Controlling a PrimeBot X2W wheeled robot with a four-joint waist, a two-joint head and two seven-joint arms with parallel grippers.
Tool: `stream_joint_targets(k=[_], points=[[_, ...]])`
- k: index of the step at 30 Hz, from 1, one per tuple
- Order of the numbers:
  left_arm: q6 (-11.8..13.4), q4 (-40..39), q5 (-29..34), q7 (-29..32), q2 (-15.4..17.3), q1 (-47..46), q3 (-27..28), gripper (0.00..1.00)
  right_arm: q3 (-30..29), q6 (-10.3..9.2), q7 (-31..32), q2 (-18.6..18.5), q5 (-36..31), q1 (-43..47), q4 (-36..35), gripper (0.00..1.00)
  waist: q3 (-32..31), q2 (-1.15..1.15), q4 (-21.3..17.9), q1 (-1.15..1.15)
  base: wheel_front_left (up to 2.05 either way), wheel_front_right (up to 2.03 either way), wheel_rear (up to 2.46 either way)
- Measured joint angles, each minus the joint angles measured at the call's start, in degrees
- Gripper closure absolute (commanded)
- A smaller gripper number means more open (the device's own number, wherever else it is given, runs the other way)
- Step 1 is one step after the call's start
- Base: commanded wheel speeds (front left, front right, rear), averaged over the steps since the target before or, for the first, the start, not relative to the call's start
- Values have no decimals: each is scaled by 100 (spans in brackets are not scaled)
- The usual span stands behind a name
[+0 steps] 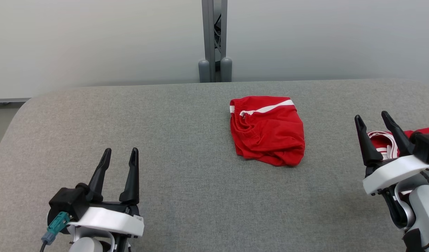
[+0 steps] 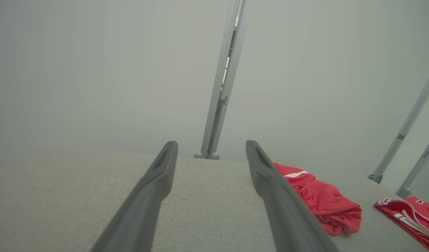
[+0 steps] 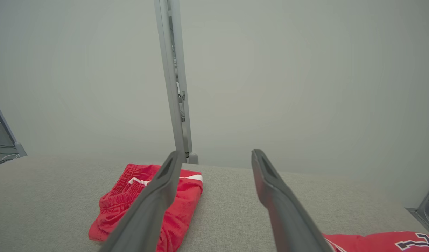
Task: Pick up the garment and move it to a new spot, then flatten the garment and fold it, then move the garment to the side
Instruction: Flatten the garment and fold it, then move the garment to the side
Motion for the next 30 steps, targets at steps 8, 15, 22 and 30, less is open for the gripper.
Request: stream_joint_targets(k=[8, 15, 22, 30], points=[[-15, 29, -1, 0, 0, 0, -66, 0, 45, 0, 1, 41, 25, -8, 134, 0, 35, 0, 67, 0, 0, 0, 0], [-26, 23, 7, 0, 2, -40, -185, 0, 545, 0, 511, -24, 1177, -322, 644, 0, 250, 0, 144, 0, 0, 0, 0], [-76, 88, 115, 0, 4, -319, -381, 0, 1091, 0, 1764, -366, 3022, -1026, 753, 0, 788, 0, 313, 0, 0, 0, 0], [-110, 71, 159, 0, 0, -594, -595, 0, 1258, -1, 2441, -660, 4022, -1567, 1085, 0, 1233, 0, 606, 0, 0, 0, 0]])
